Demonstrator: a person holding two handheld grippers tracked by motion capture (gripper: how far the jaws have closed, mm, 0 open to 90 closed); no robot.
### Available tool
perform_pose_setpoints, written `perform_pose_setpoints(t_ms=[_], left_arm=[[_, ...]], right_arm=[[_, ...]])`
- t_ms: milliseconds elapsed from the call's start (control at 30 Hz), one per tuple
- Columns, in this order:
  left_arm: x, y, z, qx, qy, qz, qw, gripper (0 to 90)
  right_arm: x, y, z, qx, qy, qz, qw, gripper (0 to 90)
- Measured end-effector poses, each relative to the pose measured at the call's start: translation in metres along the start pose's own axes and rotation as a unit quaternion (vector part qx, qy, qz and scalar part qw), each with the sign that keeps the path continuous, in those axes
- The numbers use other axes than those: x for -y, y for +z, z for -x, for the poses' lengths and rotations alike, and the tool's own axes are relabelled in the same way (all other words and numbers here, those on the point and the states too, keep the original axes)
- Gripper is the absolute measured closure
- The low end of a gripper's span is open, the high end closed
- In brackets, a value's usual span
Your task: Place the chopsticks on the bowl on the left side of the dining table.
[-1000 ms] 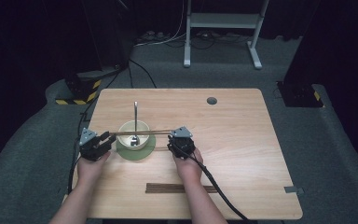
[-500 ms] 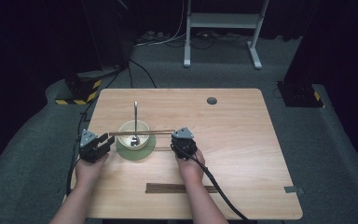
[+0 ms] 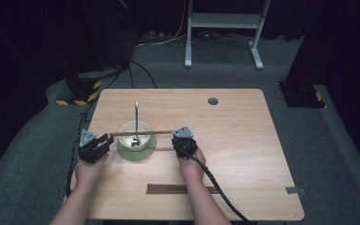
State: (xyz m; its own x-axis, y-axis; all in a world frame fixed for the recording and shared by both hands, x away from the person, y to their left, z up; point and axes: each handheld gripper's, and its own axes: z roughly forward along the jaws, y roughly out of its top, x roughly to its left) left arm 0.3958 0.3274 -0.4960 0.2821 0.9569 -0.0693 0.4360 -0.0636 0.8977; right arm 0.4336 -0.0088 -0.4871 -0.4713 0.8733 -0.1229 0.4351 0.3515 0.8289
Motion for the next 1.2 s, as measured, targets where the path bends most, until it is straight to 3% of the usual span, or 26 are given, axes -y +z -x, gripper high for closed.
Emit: perform_pose_setpoints(t_ms=[200, 300, 367, 533, 633, 833, 1000, 1033, 1200], left_arm=[[0.0001, 0.0005, -0.0006, -0.002, -0.004, 0.001, 1.0000, 68.1], [-0.0002, 0.0005, -0.0018, -0.003, 0.001, 0.001, 1.0000, 68.5], [-0.0001, 0.0004, -0.0022, -0.004, -0.001, 0.001, 1.0000, 68.7], [0.0002, 0.0007, -0.0021, -0.003, -0.008, 0.001, 1.0000, 69.0], [0.0002, 0.0009, -0.0026, -0.005, -0.003, 0.001, 1.0000, 69.2], [0.0005, 0.0017, -0.0017, -0.004, -0.006, 0.000, 1.0000, 69.3], [0.0003, 0.0013, -0.0028, -0.005, -0.003, 0.001, 1.0000, 69.3], [0.0004, 0.0013, -0.0028, -0.005, -0.004, 0.001, 1.0000, 69.4], [0.0003, 0.0013, -0.0028, -0.005, -0.002, 0.001, 1.0000, 69.4]], right_arm=[[0.0001, 0.0036, -0.0021, 0.002, 0.009, -0.009, 0.9999, 76.3], [-0.0002, 0.0044, -0.0020, 0.003, 0.005, -0.004, 1.0000, 76.0], [-0.0001, 0.0051, -0.0004, 0.005, -0.012, 0.000, 0.9999, 76.1], [-0.0013, 0.0048, -0.0019, 0.004, 0.002, 0.000, 1.0000, 76.5], [-0.0021, 0.0045, 0.0000, 0.006, -0.013, 0.005, 0.9999, 76.3], [-0.0019, 0.0018, -0.0031, 0.002, 0.001, -0.003, 1.0000, 74.9], [-0.0011, 0.0004, -0.0038, 0.002, 0.000, -0.004, 1.0000, 74.1], [-0.0007, 0.0001, -0.0026, 0.003, -0.011, 0.002, 0.9999, 74.1], [-0.0014, -0.0008, -0.0024, 0.003, -0.006, 0.004, 1.0000, 74.2]])
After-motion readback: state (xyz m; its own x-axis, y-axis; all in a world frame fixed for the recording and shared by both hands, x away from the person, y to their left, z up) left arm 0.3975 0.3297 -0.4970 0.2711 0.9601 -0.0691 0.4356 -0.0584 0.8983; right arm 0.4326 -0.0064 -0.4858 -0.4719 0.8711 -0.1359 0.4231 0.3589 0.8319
